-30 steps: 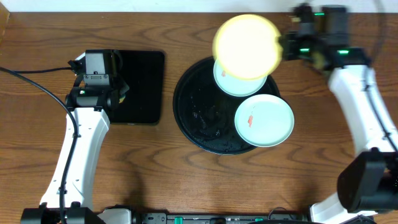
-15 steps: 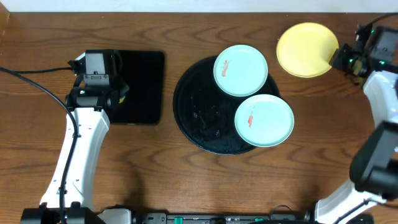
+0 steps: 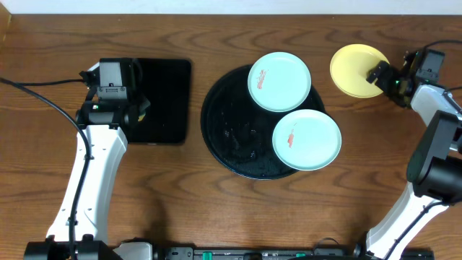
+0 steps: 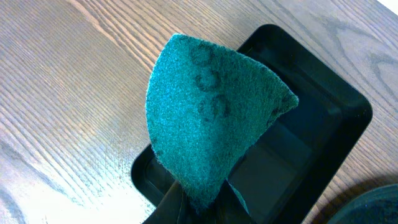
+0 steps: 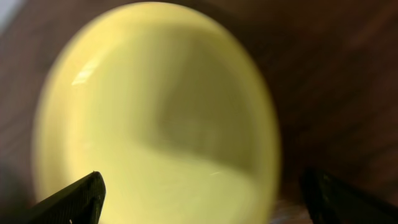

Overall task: Clean dirty plates on tray and stack at the side
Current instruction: 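Bring the sponge and right gripper to the upper pale green plate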

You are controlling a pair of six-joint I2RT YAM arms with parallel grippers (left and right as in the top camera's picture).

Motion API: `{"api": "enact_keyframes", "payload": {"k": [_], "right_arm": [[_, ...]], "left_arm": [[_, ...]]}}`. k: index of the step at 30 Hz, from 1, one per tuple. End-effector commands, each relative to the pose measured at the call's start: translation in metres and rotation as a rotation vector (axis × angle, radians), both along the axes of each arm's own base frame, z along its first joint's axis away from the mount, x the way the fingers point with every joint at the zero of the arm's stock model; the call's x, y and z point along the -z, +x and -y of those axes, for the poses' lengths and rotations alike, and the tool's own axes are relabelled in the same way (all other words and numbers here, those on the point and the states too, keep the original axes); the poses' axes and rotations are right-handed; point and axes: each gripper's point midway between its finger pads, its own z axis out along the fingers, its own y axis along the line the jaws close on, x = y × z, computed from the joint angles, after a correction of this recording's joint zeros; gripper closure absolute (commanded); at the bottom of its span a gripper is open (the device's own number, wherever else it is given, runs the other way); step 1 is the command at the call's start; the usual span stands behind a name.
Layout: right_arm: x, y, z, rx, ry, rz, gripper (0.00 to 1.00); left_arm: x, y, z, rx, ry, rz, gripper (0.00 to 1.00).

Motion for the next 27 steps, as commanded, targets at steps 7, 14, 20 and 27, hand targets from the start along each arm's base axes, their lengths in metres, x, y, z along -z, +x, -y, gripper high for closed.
{"api": "enact_keyframes", "payload": {"k": [7,14,20,27], "right_arm": [[-0.158,0.003,-0.067,-0.179,-0.070,0.287,0.01],[-0.157,-0.014,-0.145,-0.339,-0.179,0.221,0.01],[-0.100,-0.020,-0.196,-0.427,-0.296,0.074,0.11],[-0.015,-0.017,-0.213,-0.410,-0.328,-0.074,0.48]], "left_arm": [[0.003,-0.001,-0.002,-0.011,0.002,-0.006,0.92],[0.003,-0.001,-0.002,-0.010,0.001,-0.007,0.92],[0.004,0.000,0.002,0.003,-0.019,-0.007,0.92],[0.005,0.000,0.005,0.015,-0.036,-0.006,0.92]]}}
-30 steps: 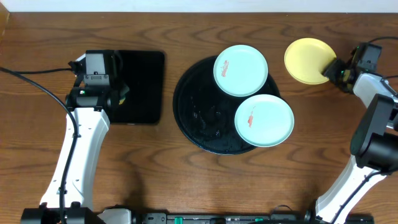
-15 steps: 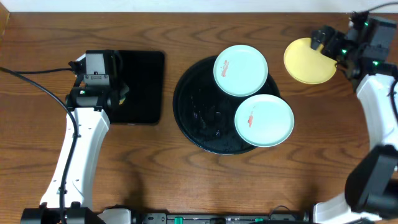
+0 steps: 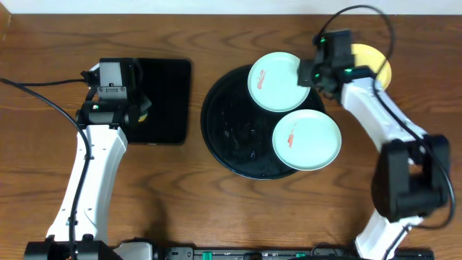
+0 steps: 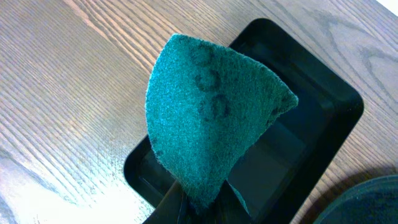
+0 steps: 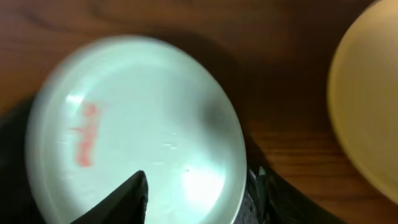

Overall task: Clean dirty plates on tray and stack at the side
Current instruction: 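Bring the sponge and right gripper to the upper pale green plate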

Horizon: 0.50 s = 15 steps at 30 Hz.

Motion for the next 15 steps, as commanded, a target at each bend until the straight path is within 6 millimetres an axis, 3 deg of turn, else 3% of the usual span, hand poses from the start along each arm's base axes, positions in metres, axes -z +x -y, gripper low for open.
{"api": "enact_keyframes", "payload": {"k": [1,4,8,15], "right_arm": [[0.038,-0.003,0.010,0.076,-0.053,-0.066,0.50],[0.051,-0.005,0.014,0.116,-0.064,-0.094,0.50],[0.048,-0.002,0.019,0.119,-0.097,-0.076,0.46],[0.049,-0.005,0.005,0.073,-0.039,-0.097,0.79]], "left_arm": [[0.003,-0.001,0.000,-0.002,-0.010,-0.007,0.92],[0.003,-0.001,0.000,-0.002,-0.010,-0.007,0.92],[0.003,-0.001,0.000,-0.002,-0.010,-0.007,0.92],[0.003,-0.001,0.000,-0.002,-0.010,-0.007,0.92]]}}
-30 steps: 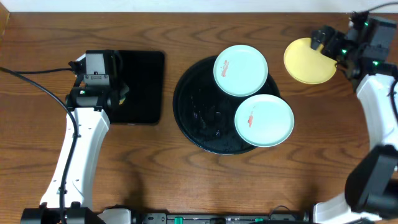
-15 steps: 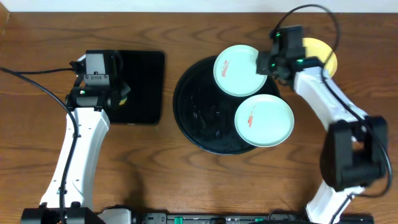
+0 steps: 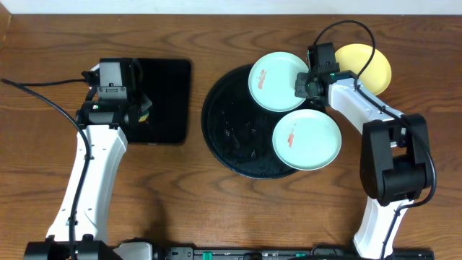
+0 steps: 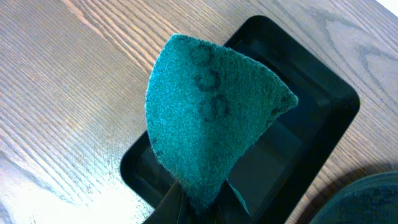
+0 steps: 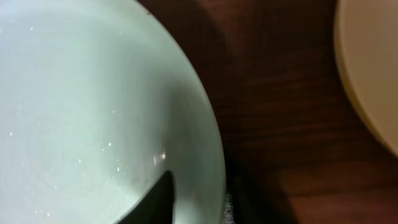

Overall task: Clean dirty plates on tray and stack at the side
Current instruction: 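Bring the sponge and right gripper to the upper pale green plate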

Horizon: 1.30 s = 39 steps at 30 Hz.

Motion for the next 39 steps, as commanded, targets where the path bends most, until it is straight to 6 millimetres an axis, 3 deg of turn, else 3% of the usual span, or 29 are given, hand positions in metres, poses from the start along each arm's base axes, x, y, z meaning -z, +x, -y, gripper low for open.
{"api": "enact_keyframes", "payload": {"k": [1,5,8,11,16,20,27,39], "right_arm": [[-0.003,0.000,-0.010,-0.023,0.050,-0.001,0.84],[-0.003,-0.006,-0.031,-0.078,0.120,-0.021,0.99],[-0.002,-0.017,-0.055,-0.137,0.174,-0.057,0.99],[0.001,-0.035,-0.077,-0.193,0.212,-0.117,0.99],[0.009,-0.064,-0.097,-0.225,0.201,-0.212,0.99],[0.010,-0.073,-0.110,-0.258,0.193,-0.224,0.98],[0.012,-0.072,-0.107,-0.202,0.166,-0.221,0.99],[0.013,-0.073,-0.106,-0.200,0.164,-0.227,0.99]], "left_arm": [[0.003,-0.001,-0.002,-0.010,0.002,-0.006,0.92],[0.003,-0.001,-0.002,-0.008,-0.002,-0.006,0.92],[0.005,0.001,0.007,0.027,-0.044,-0.007,0.92],[0.006,0.005,0.029,0.131,-0.126,-0.001,0.92],[0.002,0.011,0.060,0.243,-0.261,0.030,0.92],[0.000,0.016,0.084,0.315,-0.309,0.048,0.92],[0.024,0.025,0.137,0.393,-0.354,0.002,0.92],[0.091,0.043,0.261,0.637,-0.365,-0.011,0.92]]}}
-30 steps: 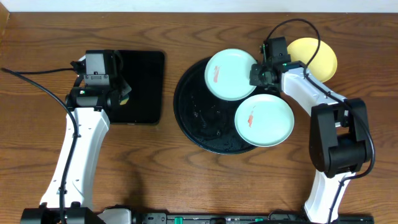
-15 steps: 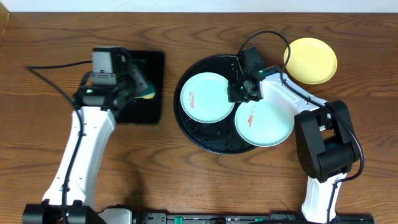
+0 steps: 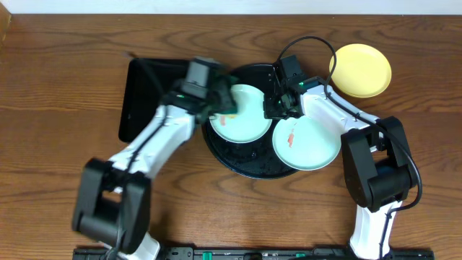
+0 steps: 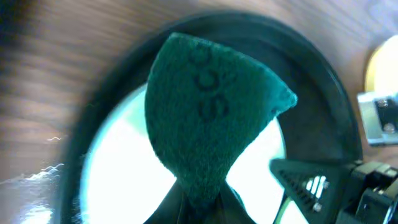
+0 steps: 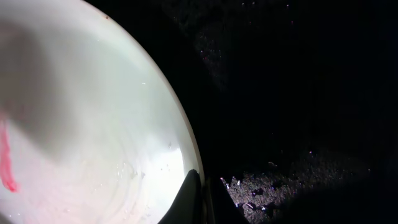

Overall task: Clean dirty plates on tray and stack at the side
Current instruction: 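Bring the sponge and right gripper to the upper pale green plate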

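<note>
A pale green plate (image 3: 245, 119) with a red smear lies in the round black tray (image 3: 249, 165), left of its middle. My right gripper (image 3: 276, 108) is shut on that plate's right rim (image 5: 186, 149), one finger inside and one outside. My left gripper (image 4: 200, 200) is shut on a green scouring sponge (image 4: 211, 118), which hangs over the plate's left part (image 4: 118, 168). A second pale green plate (image 3: 310, 144) with a red smear sits at the tray's right front. A yellow plate (image 3: 361, 70) rests on the table at the back right.
A black rectangular tray (image 3: 141, 94) lies on the wooden table to the left of the round one. The right arm's cable loops above the round tray's back edge. My two grippers are close together over the held plate.
My left gripper has moved with the sponge from above the rectangular tray to over the round tray. The back green plate now lies further left in the tray, my right gripper shut on its rim.
My right gripper stood open at the yellow plate on the far right while the left held the sponge over the rectangular tray. The right gripper then came to the back green plate, then to its rim. Now it grips that plate, shifted left, with the sponge over it.
</note>
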You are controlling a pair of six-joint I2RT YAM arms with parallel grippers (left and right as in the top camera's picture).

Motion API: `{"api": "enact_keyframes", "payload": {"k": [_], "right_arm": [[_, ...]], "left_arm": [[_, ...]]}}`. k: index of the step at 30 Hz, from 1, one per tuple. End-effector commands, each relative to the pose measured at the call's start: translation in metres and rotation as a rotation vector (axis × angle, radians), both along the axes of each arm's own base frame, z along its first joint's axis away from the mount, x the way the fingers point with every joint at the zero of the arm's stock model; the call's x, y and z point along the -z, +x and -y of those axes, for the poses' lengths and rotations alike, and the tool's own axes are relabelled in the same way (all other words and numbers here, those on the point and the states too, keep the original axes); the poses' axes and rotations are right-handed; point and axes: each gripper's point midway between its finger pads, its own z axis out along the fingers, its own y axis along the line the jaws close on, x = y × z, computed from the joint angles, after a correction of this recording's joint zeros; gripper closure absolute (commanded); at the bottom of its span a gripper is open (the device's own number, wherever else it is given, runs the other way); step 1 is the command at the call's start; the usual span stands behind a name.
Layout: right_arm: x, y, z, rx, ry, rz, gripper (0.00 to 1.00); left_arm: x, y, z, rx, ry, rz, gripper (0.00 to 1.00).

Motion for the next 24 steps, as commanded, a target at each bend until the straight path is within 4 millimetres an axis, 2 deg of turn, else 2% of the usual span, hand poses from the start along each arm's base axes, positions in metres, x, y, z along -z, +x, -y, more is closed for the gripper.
{"api": "enact_keyframes", "payload": {"k": [1,5,14,16,18,24], "right_arm": [[-0.002,0.000,0.000,0.012,-0.005,0.000,0.98],[-0.002,-0.001,0.001,0.013,-0.008,-0.006,0.98],[-0.001,-0.002,0.001,0.013,-0.010,-0.010,0.98],[-0.001,-0.002,0.001,0.013,-0.011,-0.012,0.98],[-0.001,-0.003,0.001,0.013,-0.012,-0.013,0.98],[-0.001,-0.003,0.002,0.013,-0.012,-0.014,0.99]], "left_arm": [[0.020,-0.005,0.027,0.051,-0.001,-0.015,0.92],[0.045,-0.005,0.040,0.076,0.008,-0.035,0.92],[0.105,-0.014,0.034,0.079,0.064,-0.146,0.92],[0.114,-0.015,0.026,0.059,0.107,-0.159,0.92],[0.118,-0.015,0.009,0.013,0.191,-0.159,0.92],[0.114,-0.011,-0.040,-0.059,0.464,-0.108,0.92]]}}
